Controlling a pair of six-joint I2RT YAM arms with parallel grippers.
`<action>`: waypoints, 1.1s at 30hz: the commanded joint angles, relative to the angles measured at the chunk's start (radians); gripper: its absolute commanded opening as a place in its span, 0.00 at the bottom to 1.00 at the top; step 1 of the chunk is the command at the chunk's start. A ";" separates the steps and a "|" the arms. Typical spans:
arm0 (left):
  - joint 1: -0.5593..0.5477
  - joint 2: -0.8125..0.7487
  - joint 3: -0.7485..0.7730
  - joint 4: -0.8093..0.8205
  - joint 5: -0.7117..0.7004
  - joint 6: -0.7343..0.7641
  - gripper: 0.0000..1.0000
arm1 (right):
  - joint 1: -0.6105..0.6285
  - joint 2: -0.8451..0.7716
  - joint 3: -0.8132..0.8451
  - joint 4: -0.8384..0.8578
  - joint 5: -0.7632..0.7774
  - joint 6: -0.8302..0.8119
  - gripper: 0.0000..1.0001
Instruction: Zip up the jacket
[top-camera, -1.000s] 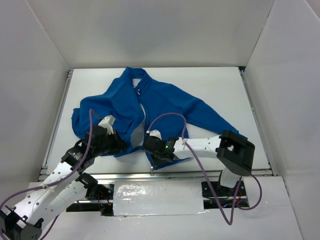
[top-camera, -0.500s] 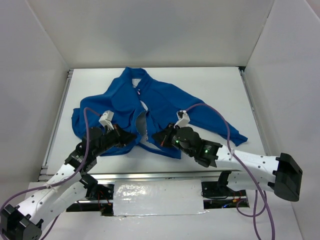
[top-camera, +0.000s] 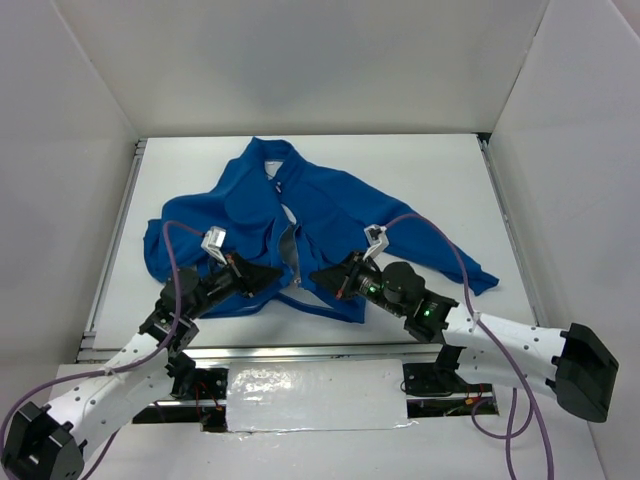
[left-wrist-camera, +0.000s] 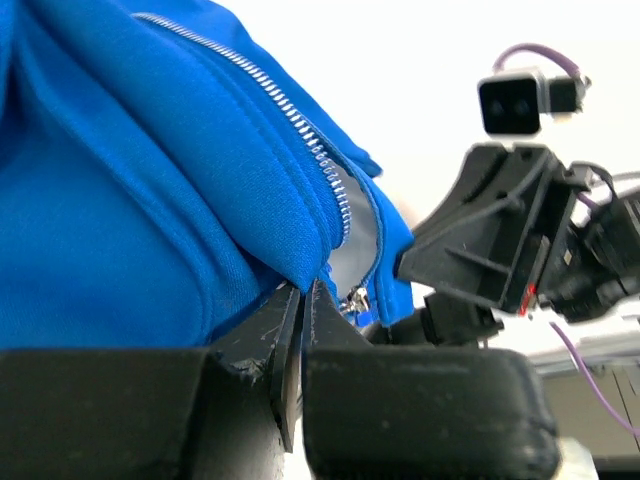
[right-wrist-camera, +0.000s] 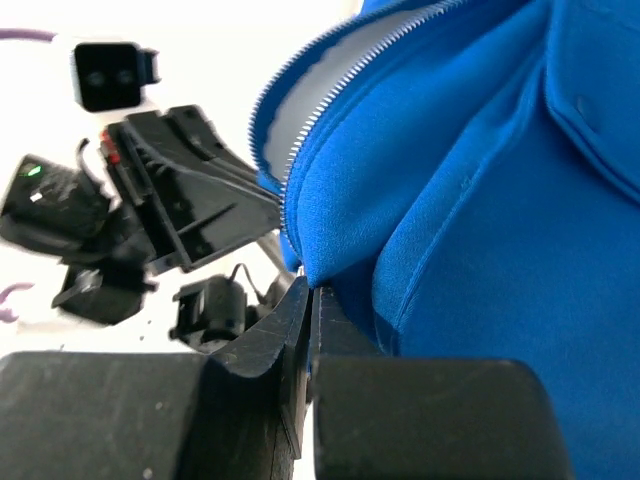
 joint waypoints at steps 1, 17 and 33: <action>0.001 0.013 -0.020 0.238 0.125 -0.016 0.00 | -0.027 -0.014 -0.026 0.156 -0.119 -0.028 0.00; 0.003 0.033 -0.053 0.306 0.208 0.016 0.00 | -0.153 -0.019 -0.089 0.303 -0.394 -0.129 0.00; 0.003 -0.152 0.133 -0.320 -0.167 0.212 0.00 | -0.089 0.028 0.069 0.172 -0.299 -0.857 0.00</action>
